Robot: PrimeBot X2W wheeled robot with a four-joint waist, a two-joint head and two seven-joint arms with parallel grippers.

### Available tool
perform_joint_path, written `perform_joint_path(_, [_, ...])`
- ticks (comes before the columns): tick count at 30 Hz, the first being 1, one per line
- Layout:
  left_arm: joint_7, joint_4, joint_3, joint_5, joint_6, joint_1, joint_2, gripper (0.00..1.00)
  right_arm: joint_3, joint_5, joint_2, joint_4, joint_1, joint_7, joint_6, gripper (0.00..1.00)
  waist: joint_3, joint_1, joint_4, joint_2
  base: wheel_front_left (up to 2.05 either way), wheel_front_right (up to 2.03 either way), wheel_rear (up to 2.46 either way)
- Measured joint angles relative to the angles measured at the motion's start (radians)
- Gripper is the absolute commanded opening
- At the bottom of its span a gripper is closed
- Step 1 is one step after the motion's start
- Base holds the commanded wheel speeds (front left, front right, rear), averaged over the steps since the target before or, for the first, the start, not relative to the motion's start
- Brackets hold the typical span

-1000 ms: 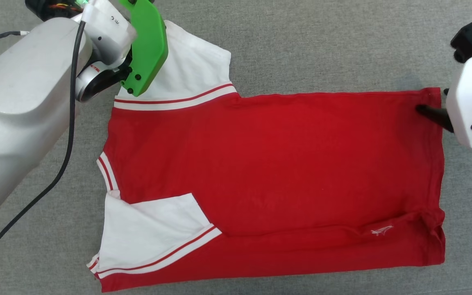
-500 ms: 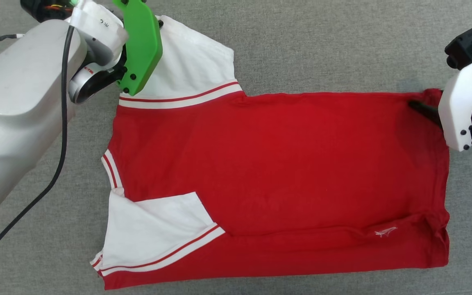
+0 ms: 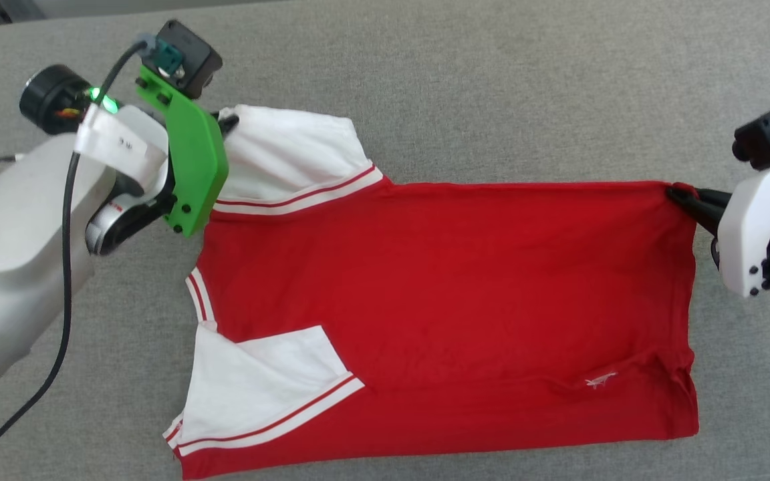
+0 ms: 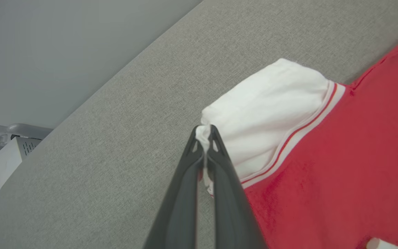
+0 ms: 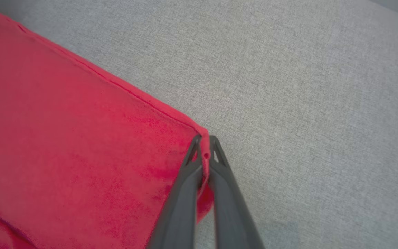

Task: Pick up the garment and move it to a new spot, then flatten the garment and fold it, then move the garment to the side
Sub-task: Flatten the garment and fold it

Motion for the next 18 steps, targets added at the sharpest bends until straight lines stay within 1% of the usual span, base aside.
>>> perform_joint_path(3, [-0.010, -0.055, -0.012, -0.001, 0.023, 0.053, 0.039, 0.00, 0.004, 0.003, -0.025, -0.021, 0.048, -0.035, 0.000, 0.00, -0.038, 0.0000, 0.000, 0.0000, 0.00, 0.00, 0.00])
perform_joint_path(5, [-0.021, -0.104, -0.011, -0.013, 0.047, 0.101, 0.072, 0.00, 0.004, 0.005, -0.040, -0.041, 0.086, -0.056, 0.000, 0.00, -0.066, 0.0000, 0.000, 0.0000, 0.00, 0.00, 0.00])
perform_joint_path(13, [-0.045, -0.305, -0.041, -0.052, 0.154, 0.292, 0.207, 0.00, -0.005, 0.009, -0.075, -0.128, 0.230, -0.095, 0.000, 0.00, -0.161, -0.0001, 0.006, 0.0000, 0.00, 0.00, 0.00])
perform_joint_path(18, [-0.062, -0.407, -0.061, -0.084, 0.224, 0.414, 0.270, 0.00, -0.030, 0.010, -0.088, -0.174, 0.334, -0.102, 0.000, 0.00, -0.207, -0.0001, 0.013, 0.0000, 0.00, 0.00, 0.00])
